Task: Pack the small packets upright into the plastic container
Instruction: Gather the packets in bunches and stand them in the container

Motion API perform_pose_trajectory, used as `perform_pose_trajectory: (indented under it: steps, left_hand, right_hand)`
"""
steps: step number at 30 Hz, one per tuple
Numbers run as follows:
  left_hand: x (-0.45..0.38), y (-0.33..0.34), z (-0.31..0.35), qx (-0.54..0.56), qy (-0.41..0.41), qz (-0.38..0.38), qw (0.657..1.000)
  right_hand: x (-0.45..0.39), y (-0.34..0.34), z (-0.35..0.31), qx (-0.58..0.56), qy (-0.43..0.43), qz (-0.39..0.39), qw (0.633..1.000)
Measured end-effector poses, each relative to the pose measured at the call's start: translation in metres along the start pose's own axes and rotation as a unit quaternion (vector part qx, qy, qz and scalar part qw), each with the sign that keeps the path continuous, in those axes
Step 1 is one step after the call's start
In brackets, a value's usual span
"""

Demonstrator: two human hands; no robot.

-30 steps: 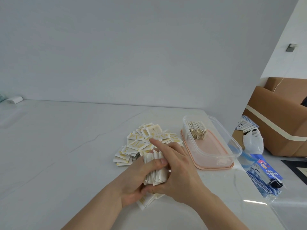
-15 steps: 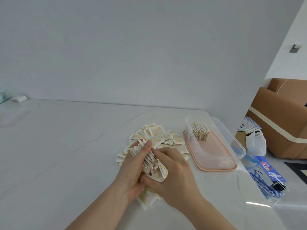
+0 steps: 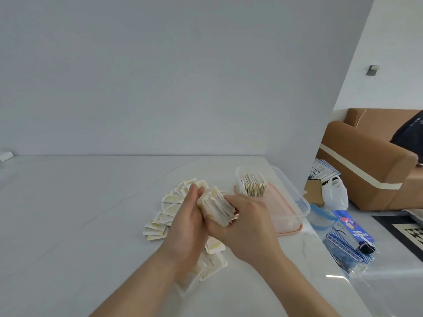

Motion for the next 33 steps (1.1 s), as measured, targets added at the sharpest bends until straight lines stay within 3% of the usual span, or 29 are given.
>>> perform_pose_trajectory:
  steps: [6,9,10,11,13,15,16,20,22,24,28,33]
  left_hand:
    - [-0.044,0.045,-0.006,-0.082,-0.031,-0.103,0.991]
    - [-0.075,0.065,0.005,-0.232,0.012,-0.100,0.968]
    - [-0.094,0.071,0.011,-0.341,0.061,-0.095,0.933]
    - [-0.111,0.077,0.019,-0.463,0.120,-0.088,0.874]
    - [-0.146,0.098,0.014,-0.652,0.196,-0.115,0.724]
    - [-0.174,0.113,-0.010,-0.741,0.197,-0.171,0.618]
    - [-0.186,0.117,-0.023,-0.763,0.188,-0.198,0.586]
    - [-0.210,0.110,-0.058,-0.777,0.126,-0.254,0.562]
    - [-0.215,0.101,-0.070,-0.798,0.108,-0.262,0.532]
    - [-0.218,0.097,-0.072,-0.817,0.105,-0.255,0.507]
    - [-0.222,0.089,-0.073,-0.849,0.087,-0.225,0.470]
    - [-0.220,0.088,-0.067,-0.847,0.061,-0.201,0.489]
  right_hand:
    - [-0.024,-0.070,0.035,-0.002,0.072,0.046,0.996]
    - [-0.031,-0.105,0.083,-0.061,0.159,0.060,0.984]
    - [-0.033,-0.117,0.101,-0.068,0.185,0.071,0.978]
    - [-0.036,-0.125,0.117,-0.065,0.209,0.080,0.972]
    - [-0.044,-0.135,0.142,-0.028,0.246,0.086,0.965]
    - [-0.055,-0.138,0.155,0.021,0.265,0.085,0.960]
    - [-0.062,-0.137,0.158,0.044,0.267,0.083,0.959]
    - [-0.082,-0.125,0.166,0.083,0.273,0.083,0.955]
    - [-0.087,-0.110,0.166,0.126,0.263,0.071,0.954]
    - [-0.091,-0.091,0.161,0.192,0.238,0.048,0.951]
    - [-0.101,-0.072,0.159,0.200,0.221,0.040,0.954]
    - [-0.107,-0.062,0.159,0.273,0.203,0.003,0.940]
Point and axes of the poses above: each hand's wrist, its own x-axis away from the middle knuckle, its own y-axis out of the palm, z = x × y, the point moved 10 cm from there along -x, towards the middle knuckle, and after that the axes turned 2 degrees about x, right-handed, at the moved point
